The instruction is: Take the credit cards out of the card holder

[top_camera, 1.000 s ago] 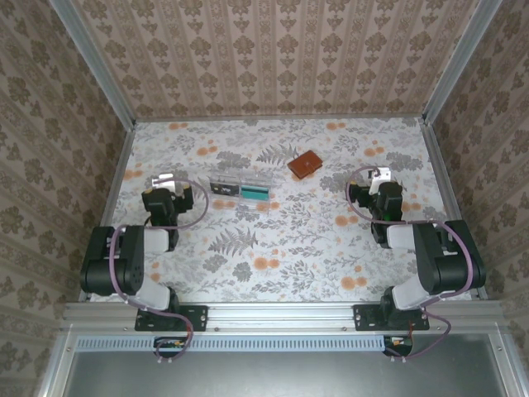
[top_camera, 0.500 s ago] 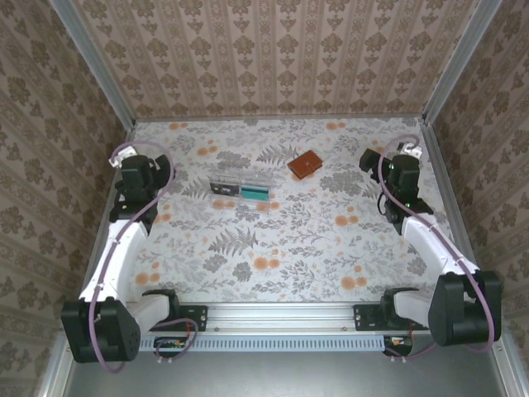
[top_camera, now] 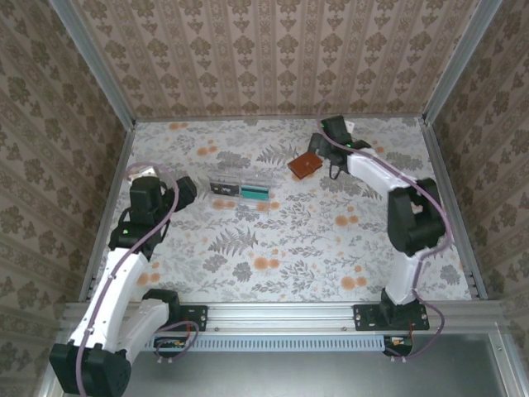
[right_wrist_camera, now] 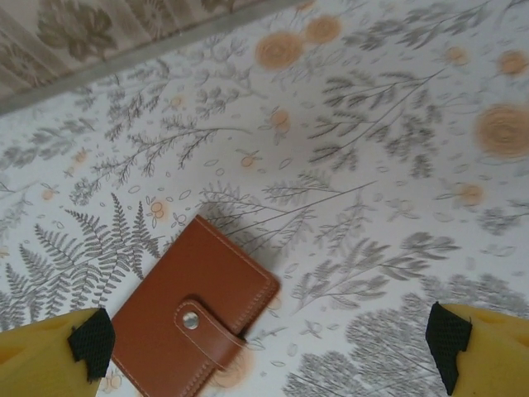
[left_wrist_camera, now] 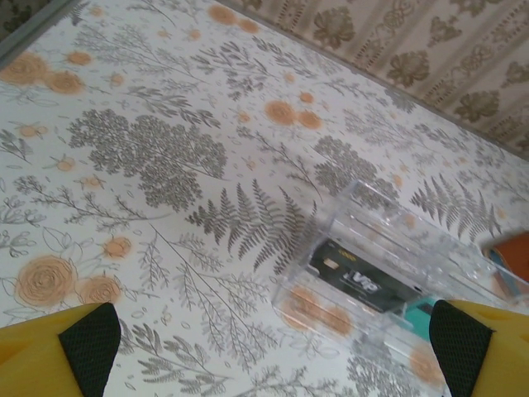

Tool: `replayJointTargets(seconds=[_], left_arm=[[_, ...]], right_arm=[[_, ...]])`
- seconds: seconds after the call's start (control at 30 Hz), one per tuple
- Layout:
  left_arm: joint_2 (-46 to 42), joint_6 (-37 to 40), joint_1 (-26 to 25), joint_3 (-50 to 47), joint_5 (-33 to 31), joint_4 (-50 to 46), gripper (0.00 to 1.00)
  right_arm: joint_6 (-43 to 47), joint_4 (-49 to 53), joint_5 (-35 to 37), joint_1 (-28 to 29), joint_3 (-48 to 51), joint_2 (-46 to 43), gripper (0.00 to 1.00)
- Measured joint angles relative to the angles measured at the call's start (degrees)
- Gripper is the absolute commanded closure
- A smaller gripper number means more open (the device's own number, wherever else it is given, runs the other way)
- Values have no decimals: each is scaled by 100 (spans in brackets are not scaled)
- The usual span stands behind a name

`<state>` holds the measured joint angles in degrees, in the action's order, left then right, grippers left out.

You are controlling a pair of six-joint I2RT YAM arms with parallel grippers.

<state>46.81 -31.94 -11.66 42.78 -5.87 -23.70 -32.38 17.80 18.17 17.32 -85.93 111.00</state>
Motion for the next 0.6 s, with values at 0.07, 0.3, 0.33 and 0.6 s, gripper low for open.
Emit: replayJointTargets(seconds=[0.07,0.3,0.33,0.6], left_arm=[[-131,0,-81,0,66,-136,0],[-662,-2,-179,0,280,-369,0],[-697,-2,-188,0,310,-411,0],[-719,-2,-225,0,424,-568,0]], right_arm=[[-96,284,103,101,-511,479,0],[-306,1200,310,247,-2223,2026,0],[-328,1320,334,262,-2448,2229,0],[-334,1882,374,452,-3410,3073,17]])
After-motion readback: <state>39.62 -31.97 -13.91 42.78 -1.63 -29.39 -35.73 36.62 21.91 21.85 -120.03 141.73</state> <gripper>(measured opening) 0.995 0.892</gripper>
